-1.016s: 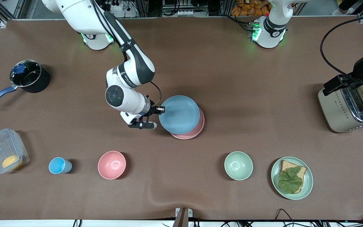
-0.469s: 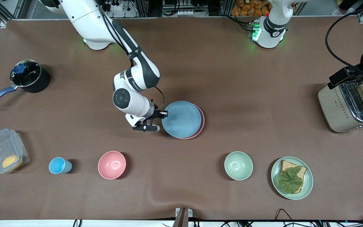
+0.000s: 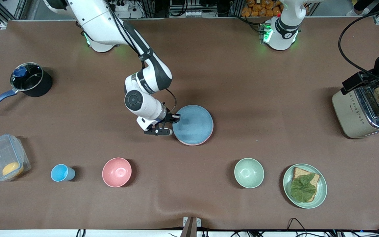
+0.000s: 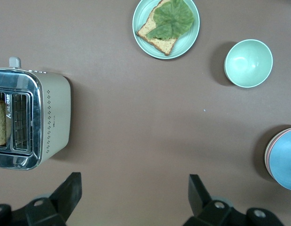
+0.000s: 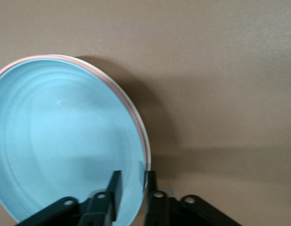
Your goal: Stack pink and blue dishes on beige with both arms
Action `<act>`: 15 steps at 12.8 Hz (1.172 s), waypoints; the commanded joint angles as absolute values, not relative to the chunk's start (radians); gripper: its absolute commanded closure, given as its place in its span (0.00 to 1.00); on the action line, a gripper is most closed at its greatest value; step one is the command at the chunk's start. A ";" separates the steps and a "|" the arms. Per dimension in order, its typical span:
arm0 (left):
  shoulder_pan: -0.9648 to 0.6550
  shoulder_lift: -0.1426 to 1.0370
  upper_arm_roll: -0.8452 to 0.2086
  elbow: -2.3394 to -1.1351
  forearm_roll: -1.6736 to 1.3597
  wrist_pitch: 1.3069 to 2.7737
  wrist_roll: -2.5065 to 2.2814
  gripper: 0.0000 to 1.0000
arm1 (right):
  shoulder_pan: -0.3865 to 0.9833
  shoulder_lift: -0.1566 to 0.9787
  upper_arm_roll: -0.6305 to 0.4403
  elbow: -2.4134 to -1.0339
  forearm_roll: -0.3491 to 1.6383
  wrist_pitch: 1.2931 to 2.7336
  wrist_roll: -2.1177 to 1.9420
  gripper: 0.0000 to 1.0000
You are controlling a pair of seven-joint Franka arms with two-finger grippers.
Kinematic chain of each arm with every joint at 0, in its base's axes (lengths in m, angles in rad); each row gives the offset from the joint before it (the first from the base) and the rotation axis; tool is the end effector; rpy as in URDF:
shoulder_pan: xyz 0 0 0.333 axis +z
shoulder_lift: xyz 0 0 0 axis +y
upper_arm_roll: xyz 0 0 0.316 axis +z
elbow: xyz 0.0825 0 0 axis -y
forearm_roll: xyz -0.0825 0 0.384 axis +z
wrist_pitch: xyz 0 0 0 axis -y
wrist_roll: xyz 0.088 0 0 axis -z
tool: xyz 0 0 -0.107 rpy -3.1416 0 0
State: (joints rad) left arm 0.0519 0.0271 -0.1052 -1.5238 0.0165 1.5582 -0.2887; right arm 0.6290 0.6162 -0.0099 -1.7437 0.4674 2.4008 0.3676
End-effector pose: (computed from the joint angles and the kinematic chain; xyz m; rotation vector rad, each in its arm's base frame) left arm 0.5614 -0.0273 0.6305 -3.1077 -0.3680 -0.0151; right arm 0.5449 0.3931 0.2260 -2.8374 0.1247 0.1626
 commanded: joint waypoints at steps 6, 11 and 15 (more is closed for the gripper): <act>0.052 0.008 -0.106 -1.563 -0.009 1.597 -0.264 0.00 | 0.263 0.303 -0.066 -1.854 0.460 1.904 -0.008 0.00; 0.054 0.006 -0.106 -1.565 -0.009 1.595 -0.264 0.00 | -0.024 0.117 -0.066 -1.910 0.211 1.773 -0.198 0.00; 0.054 0.006 -0.106 -1.565 -0.009 1.597 -0.264 0.00 | -0.020 -0.050 -0.058 -1.887 0.034 1.770 -0.225 0.00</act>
State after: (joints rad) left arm 0.0502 0.0266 -0.1085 -1.5468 0.0158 1.5859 -0.2885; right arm -0.0223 0.0490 -0.0748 -1.8576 0.0888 1.7704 -0.2116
